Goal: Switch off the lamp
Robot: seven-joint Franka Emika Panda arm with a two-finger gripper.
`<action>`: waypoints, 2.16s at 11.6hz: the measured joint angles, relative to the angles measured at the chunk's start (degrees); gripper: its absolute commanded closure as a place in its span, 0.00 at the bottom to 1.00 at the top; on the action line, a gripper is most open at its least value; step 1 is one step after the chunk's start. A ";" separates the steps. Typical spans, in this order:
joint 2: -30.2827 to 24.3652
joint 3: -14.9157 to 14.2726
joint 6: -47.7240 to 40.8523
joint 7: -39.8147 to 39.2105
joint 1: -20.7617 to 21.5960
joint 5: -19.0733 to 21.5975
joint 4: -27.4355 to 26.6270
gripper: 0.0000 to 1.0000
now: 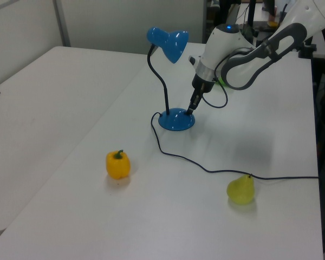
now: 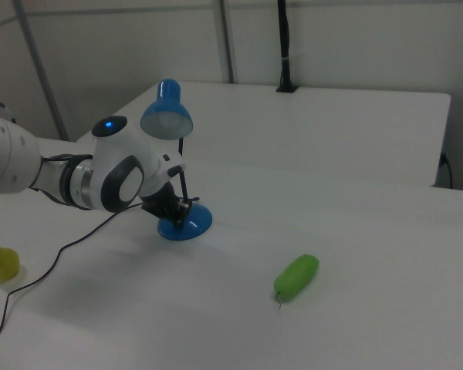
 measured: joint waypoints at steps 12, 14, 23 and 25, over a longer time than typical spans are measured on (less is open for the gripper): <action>-6.81 1.75 -20.24 0.11 0.08 -1.01 -0.70 0.89; -10.36 1.92 -30.10 0.14 0.30 -1.01 -0.63 0.40; -23.69 2.69 -63.32 1.55 1.09 2.75 9.10 0.00; -24.14 2.97 -67.00 4.83 0.22 4.82 13.62 0.00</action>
